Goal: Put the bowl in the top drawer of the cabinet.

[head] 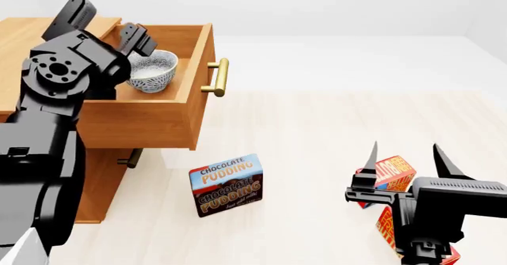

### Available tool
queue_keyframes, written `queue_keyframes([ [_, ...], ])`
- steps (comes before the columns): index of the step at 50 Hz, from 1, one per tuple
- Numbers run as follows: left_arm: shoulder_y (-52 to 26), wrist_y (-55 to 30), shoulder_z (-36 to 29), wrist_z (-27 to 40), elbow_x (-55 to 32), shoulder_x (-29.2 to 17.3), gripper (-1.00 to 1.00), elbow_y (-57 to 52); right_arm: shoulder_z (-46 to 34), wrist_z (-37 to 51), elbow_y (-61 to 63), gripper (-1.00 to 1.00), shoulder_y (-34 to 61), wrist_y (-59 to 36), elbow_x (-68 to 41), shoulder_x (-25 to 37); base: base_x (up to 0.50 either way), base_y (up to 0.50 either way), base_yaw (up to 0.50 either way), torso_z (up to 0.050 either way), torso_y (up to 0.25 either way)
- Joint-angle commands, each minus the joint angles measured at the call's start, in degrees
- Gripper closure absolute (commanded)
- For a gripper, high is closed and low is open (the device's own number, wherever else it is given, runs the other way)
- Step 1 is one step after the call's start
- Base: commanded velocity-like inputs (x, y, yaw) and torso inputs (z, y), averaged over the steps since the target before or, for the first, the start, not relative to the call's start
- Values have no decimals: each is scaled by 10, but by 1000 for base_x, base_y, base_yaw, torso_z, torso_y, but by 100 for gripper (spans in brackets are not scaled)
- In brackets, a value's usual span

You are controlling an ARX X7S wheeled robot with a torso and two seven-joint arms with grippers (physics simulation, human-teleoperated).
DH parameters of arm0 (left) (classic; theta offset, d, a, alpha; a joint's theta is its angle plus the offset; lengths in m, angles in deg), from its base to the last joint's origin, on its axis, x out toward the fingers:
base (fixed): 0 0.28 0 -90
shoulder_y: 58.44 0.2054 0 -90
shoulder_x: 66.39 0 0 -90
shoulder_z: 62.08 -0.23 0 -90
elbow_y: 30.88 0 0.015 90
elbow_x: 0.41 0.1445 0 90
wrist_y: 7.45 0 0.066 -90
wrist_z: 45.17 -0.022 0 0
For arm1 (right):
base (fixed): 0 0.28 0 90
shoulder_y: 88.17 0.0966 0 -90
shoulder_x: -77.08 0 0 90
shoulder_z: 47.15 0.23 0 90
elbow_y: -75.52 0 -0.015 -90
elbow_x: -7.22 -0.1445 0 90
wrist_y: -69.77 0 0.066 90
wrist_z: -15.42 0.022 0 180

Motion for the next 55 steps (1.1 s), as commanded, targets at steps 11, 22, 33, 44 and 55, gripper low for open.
queue_keyframes([
  [11,49,-36,22,70,-26,-27,-100,-152,-5,6,1,-100,2,-2,2,3,0,0,0,0,0],
  [22,78,-60,31,109,-51,-40,-100,-280,-12,8,-6,-100,5,0,4,3,0,0,0,0,0],
  [33,83,-69,28,64,-62,-45,-100,-328,-10,9,-6,-100,2,5,0,5,0,0,0,0,0],
  [44,106,-93,39,60,-97,-60,-100,-416,-13,11,-2,-100,1,2,0,6,0,0,0,0,0],
  [55,193,-146,49,58,-167,-97,-100,-645,-9,18,22,-100,1,-13,-2,9,0,0,0,0,0],
])
